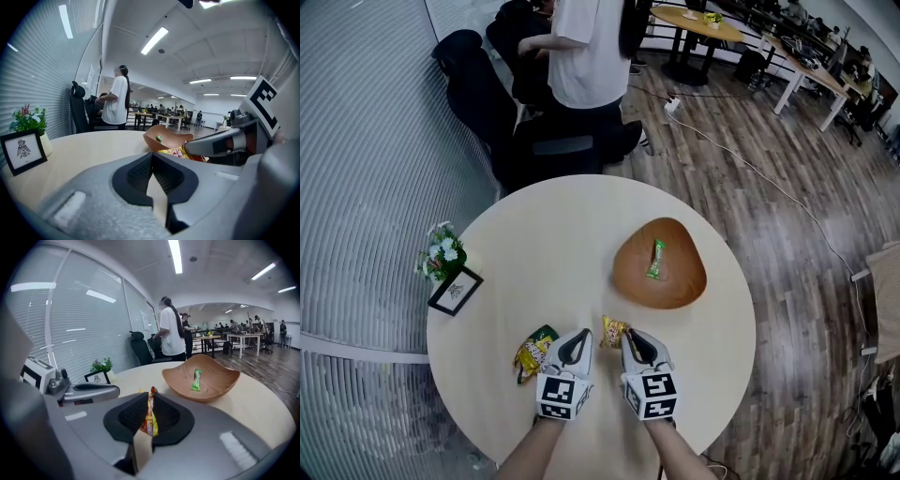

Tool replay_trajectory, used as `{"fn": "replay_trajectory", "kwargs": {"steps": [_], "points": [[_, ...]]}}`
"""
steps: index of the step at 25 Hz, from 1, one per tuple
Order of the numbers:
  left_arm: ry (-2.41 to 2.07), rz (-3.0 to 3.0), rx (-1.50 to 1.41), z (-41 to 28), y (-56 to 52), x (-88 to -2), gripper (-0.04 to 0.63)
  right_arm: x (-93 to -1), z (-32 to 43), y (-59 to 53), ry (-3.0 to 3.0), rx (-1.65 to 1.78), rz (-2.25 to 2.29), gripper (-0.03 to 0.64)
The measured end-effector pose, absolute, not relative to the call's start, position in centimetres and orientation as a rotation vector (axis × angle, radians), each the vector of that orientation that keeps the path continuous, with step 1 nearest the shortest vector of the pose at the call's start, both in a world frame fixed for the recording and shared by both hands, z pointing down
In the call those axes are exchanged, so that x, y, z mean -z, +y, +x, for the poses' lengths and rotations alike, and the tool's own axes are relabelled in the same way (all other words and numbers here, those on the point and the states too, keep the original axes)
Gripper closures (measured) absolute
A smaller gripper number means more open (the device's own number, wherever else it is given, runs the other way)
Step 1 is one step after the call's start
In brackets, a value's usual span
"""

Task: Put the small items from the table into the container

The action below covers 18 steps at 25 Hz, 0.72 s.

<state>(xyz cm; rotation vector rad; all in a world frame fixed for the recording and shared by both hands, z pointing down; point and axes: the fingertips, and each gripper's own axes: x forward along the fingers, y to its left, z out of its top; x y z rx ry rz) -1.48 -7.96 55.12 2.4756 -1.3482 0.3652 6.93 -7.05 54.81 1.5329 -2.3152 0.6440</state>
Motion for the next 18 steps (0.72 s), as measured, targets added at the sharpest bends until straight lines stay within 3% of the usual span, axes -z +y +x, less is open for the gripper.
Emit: {"fn": "replay_trajectory", "kwargs": {"steps": [18], "points": [[-1.319,2.538,-0.337,0.8,-10.5,-53.3,0.594,-49.9,13.9,-14.8,-2.294,-0.522,1.779,0.583]]}}
